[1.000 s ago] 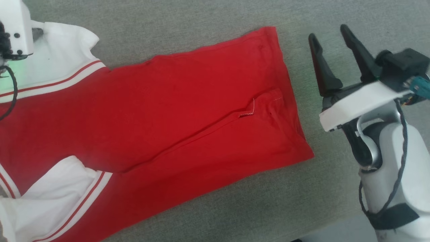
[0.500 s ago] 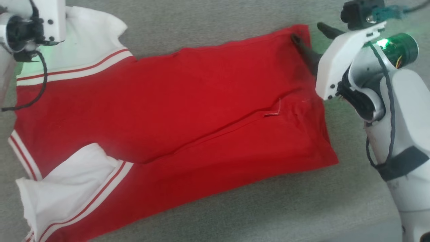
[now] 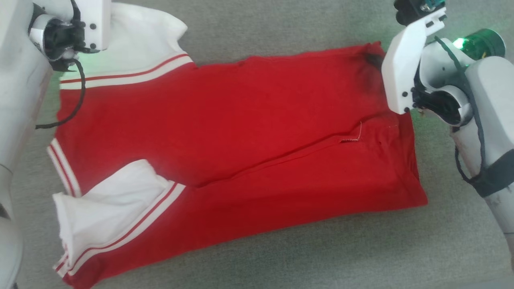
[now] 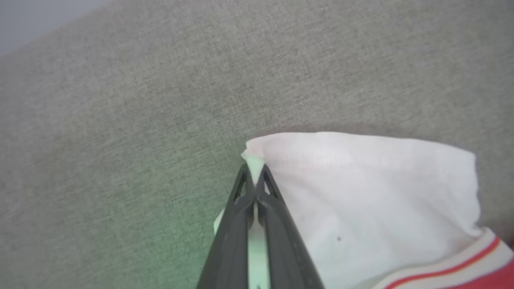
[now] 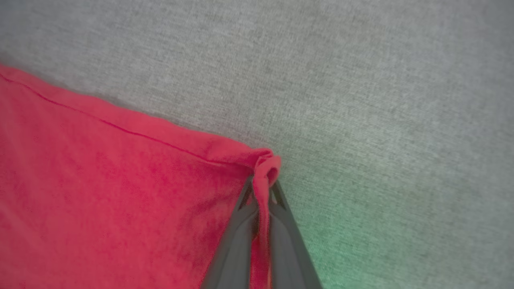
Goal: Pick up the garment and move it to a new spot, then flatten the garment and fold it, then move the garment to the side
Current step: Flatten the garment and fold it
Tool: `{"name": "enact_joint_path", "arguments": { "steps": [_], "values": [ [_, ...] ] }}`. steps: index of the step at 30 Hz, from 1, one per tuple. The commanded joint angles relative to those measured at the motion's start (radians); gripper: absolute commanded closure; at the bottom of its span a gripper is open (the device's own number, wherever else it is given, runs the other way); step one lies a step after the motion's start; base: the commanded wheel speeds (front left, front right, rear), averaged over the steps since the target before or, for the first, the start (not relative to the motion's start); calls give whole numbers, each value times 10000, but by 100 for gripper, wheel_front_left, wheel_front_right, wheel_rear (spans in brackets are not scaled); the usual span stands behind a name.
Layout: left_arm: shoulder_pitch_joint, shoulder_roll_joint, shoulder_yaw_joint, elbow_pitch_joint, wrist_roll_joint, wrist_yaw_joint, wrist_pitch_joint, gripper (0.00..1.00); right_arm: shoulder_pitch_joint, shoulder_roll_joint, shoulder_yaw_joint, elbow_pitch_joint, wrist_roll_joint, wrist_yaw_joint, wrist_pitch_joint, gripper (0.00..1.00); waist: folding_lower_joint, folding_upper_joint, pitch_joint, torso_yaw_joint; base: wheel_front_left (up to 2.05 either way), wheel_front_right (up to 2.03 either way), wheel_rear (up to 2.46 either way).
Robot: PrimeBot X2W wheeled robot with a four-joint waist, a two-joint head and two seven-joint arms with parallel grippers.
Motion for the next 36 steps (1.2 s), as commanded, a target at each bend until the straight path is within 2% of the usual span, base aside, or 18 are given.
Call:
{"name": "enact_joint_path", "arguments": {
  "steps": [1, 7, 11, 17, 19, 22, 30, 33, 36],
  "values": [
    [-54, -30, -56, 100, 30, -61, 95, 100, 222, -105, 94, 92, 26, -1, -13, 100, 0, 0, -232, 194, 0, 0, 0],
    [-170, -246, -189, -122, -7, -209, 396, 100, 547, -699, -116, -548, 102, 1, -155, 100, 0, 0, -860, 688, 0, 0, 0],
    [9, -151, -427, -667, 156, -247, 674, 100, 1126, -1079, -410, -1217, 158, 1, -55, 100, 0, 0, -1315, 1011, 0, 0, 0],
    [618, 432, -689, -2473, 338, 289, 1121, 100, 2302, -1483, -1246, -2542, 219, 1, 362, 100, 0, 0, -1937, 1442, 0, 0, 0],
    [1003, 761, -694, -3443, 209, 633, 1382, 100, 2775, -1574, -1629, -3046, 153, 1, 571, 100, 0, 0, -2100, 1569, 0, 0, 0],
    [1657, 1561, -778, -5237, 210, 1335, 1852, 100, 3521, -1626, -2189, -3834, 83, 1, 954, 100, 0, 0, -2305, 1716, 0, 0, 0],
    [3996, 4014, -777, -10735, -150, 3919, 2795, 100, 5740, -1299, -3904, -5654, -207, 1, 2088, 100, 0, 0, -2648, 1996, 0, 0, 0],
    [4896, 4698, -868, -12144, -325, 4757, 2885, 100, 6554, -987, -4401, -6073, -295, 1, 2465, 100, 0, 0, -2702, 2027, 0, 0, 0],
    [5664, 5075, -852, -12843, -592, 5268, 2701, 100, 7132, -699, -4780, -6276, -438, 1, 2688, 100, 0, 0, -2692, 2018, 0, 0, 0]
  ]
}}
